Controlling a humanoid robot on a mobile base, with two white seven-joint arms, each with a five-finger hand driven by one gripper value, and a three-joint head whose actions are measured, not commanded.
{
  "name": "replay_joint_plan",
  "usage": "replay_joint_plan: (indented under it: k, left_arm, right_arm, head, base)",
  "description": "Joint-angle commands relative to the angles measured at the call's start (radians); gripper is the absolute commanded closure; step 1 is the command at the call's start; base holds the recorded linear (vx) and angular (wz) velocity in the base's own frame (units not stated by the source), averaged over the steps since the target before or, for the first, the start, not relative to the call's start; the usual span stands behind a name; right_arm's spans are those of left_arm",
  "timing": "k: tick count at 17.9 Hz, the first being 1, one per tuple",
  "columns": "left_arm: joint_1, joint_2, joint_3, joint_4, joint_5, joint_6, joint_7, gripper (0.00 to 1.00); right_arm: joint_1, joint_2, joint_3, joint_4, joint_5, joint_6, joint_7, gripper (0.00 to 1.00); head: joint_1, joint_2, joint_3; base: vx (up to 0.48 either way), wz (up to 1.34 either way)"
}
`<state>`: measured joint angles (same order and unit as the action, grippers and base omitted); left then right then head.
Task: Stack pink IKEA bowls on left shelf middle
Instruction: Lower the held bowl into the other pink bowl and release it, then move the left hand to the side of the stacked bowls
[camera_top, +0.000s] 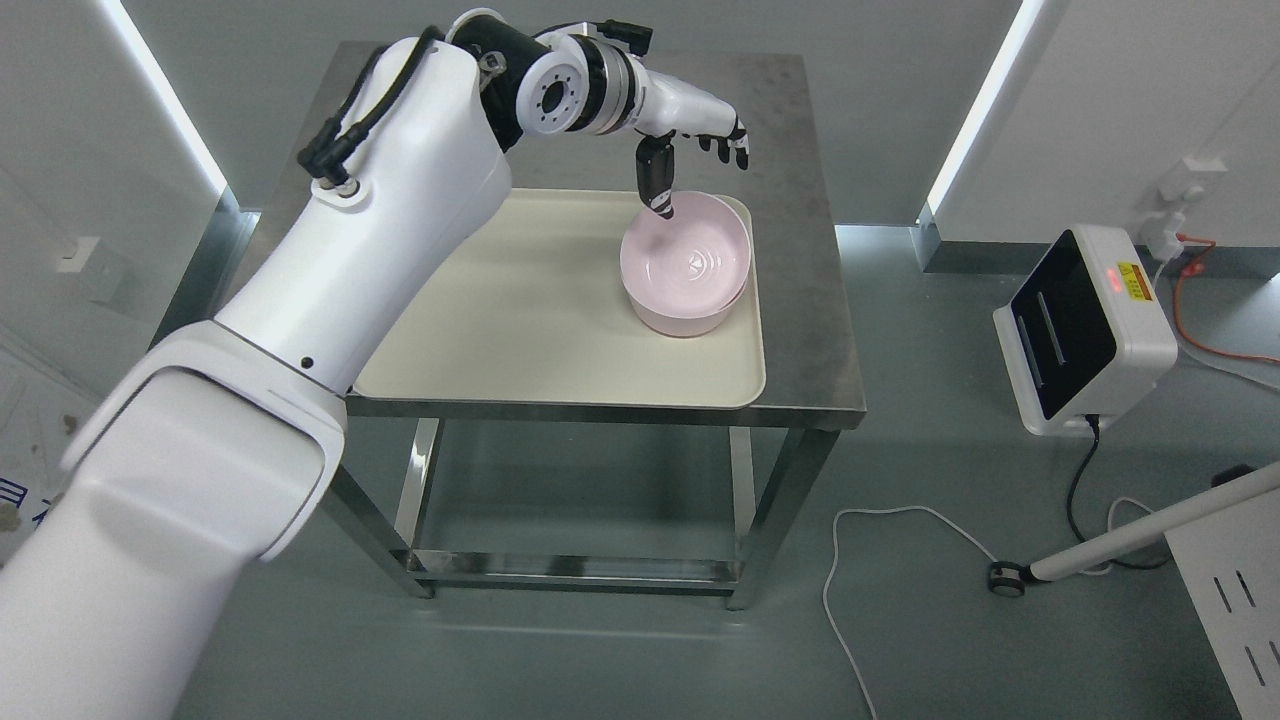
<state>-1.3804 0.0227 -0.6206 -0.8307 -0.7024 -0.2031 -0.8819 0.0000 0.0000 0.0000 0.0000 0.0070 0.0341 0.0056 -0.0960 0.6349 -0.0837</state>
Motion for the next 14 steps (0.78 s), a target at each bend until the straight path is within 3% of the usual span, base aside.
replay_joint_plan:
  k: [1,6,10,12,14]
  left_arm:
    - [0.131,0.056,0.501,-0.288,0.104,0.007,-0.106,0.29]
    - [0.363,0.022,0.604,-0.575,0.190,0.065,-0.118,0.29]
    - [0.464,0.016,0.664,-0.707,0.192,0.065,-0.118,0.29]
    - [0.530,0.020,0.662,-0.775,0.193,0.047,-0.127,0.29]
    - [0.605,0.022,0.650,-0.806,0.193,-0.057,-0.131,0.28]
  right_arm:
    - [0.029,-0.017,-0.011,-0.034,-0.007,0.000,0.001,0.00]
    - [0.029,-0.017,-0.011,-0.034,-0.007,0.001,0.001,0.00]
    - [0.029,-0.017,-0.011,-0.034,-0.007,0.001,0.001,0.00]
    - [0.029,-0.017,-0.012,-0.034,-0.007,0.001,0.001,0.00]
    - [0.029,-0.017,-0.011,-0.034,-0.007,0.001,0.001,0.00]
  head:
    - [0.0000,0.000,0.000]
    - [0.0000,0.000,0.000]
    - [0.0000,0.001,0.000]
    - [0.0000,0.001,0.000]
    - [0.0000,0.001,0.000]
  base:
    - [0.000,0.00]
    - [0.000,0.00]
    - [0.000,0.00]
    - [0.000,0.00]
    - [0.000,0.00]
